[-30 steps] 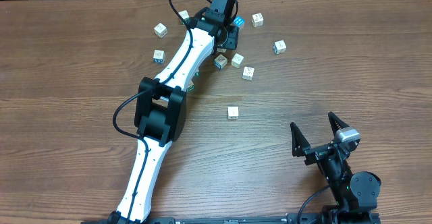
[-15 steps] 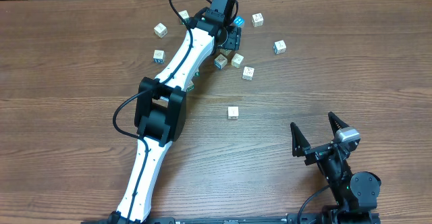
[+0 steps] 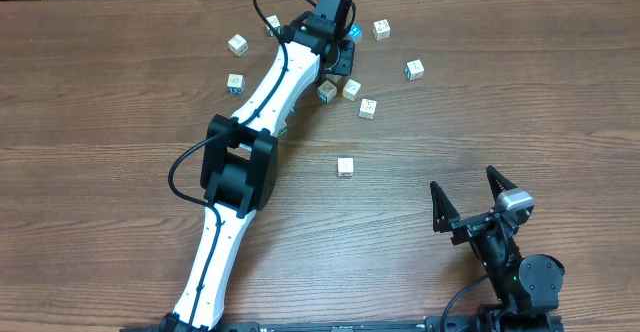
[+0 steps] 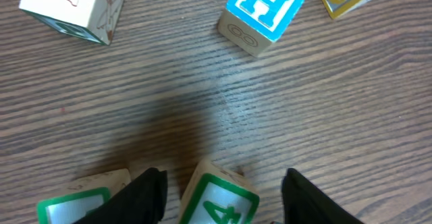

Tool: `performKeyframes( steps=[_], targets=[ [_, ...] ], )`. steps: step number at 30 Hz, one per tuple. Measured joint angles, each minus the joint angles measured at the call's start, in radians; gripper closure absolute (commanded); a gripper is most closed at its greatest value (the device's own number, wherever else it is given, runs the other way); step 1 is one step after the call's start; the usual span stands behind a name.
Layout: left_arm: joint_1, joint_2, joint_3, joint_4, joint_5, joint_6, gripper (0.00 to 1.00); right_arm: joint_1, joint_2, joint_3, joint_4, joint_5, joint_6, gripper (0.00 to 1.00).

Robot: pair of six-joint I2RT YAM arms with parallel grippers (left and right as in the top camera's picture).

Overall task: Form a circle
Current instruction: 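Close the left gripper on the green 4 block and lift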

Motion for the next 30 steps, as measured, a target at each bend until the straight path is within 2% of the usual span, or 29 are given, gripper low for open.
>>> performKeyframes(
  steps=[5, 7, 10, 16, 19, 22, 24, 28, 30],
  targets=[
    [0.000, 0.000, 0.000, -0.015, 0.000, 0.000, 0.46, 0.000, 0.000, 0.000, 0.000, 0.000, 0.000, 0.00],
    [0.000, 0.000, 0.000, -0.023, 0.000, 0.003, 0.49, 0.000, 0.000, 0.000, 0.000, 0.000, 0.001, 0.00],
    [0.000, 0.000, 0.000, -0.032, -0.004, 0.016, 0.60, 0.000, 0.000, 0.000, 0.000, 0.000, 0.000, 0.00],
    [0.000, 0.000, 0.000, -0.037, -0.014, 0.026, 0.66, 0.000, 0.000, 0.000, 0.000, 0.000, 0.000, 0.00],
    [0.000, 0.000, 0.000, -0.047, -0.016, 0.026, 0.65, 0.000, 0.000, 0.000, 0.000, 0.000, 0.000, 0.00],
    [0.000, 0.000, 0.000, -0.052, -0.016, 0.026, 0.46, 0.000, 0.000, 0.000, 0.000, 0.000, 0.000, 0.00],
    [0.000, 0.000, 0.000, -0.052, -0.016, 0.024, 0.43, 0.000, 0.000, 0.000, 0.000, 0.000, 0.000, 0.00],
    [0.000, 0.000, 0.000, -0.052, -0.019, 0.022, 0.54, 0.000, 0.000, 0.000, 0.000, 0.000, 0.000, 0.00],
    [0.000, 0.000, 0.000, -0.053, -0.022, 0.023, 0.56, 0.000, 0.000, 0.000, 0.000, 0.000, 0.000, 0.00]
  ],
)
